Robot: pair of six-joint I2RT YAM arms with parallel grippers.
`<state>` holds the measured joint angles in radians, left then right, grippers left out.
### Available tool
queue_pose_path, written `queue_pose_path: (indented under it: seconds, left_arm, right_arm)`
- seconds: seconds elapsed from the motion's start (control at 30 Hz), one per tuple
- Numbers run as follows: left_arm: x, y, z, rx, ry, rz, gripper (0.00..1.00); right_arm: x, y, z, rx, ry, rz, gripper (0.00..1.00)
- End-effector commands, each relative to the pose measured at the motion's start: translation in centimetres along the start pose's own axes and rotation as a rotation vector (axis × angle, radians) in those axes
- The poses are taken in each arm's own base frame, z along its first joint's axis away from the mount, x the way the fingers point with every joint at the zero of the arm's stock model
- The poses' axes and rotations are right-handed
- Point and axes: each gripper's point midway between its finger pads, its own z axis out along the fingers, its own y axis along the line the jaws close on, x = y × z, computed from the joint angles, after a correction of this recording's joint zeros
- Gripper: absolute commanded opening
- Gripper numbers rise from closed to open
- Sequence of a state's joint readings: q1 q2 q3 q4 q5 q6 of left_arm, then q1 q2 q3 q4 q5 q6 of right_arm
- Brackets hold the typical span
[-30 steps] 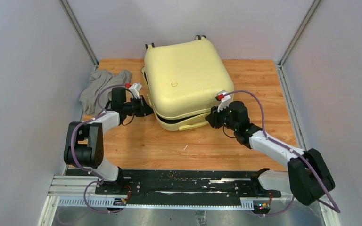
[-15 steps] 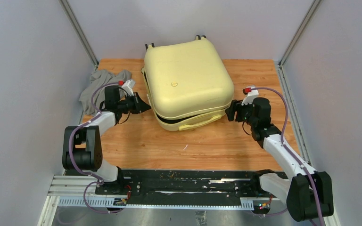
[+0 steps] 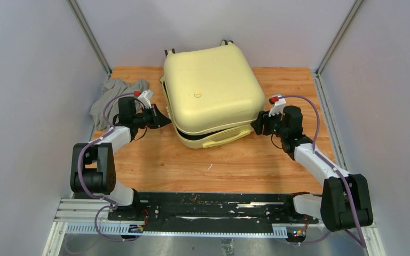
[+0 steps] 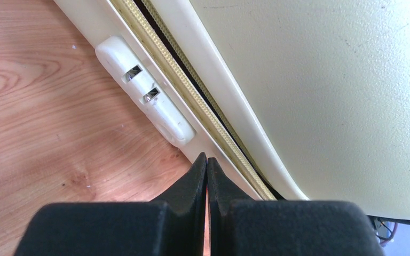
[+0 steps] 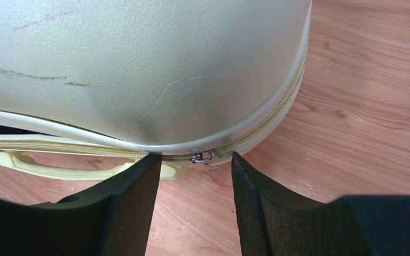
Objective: Pack the luggage
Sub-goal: Zip the luggage at the center of the board.
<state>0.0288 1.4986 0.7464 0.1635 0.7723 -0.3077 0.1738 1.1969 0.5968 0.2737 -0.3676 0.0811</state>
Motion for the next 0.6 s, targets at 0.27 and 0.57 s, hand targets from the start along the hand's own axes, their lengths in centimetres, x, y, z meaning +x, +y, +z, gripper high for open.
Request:
queue_pose_path:
  seconds: [0.27,0.57]
  left_arm:
    - [-0.9,-0.5,-0.2,0.015,-0.023,0.024,0.04]
    - [-0.6,-0.4,-0.2,0.014,-0.019,0.023,0.04]
  right_arm:
    - [0.7,-0.1,-1.0,0.013,0.014,0.016,0.61]
    - [0.4,0.2,-2.0,0.006,-0.002,0.016,0.63]
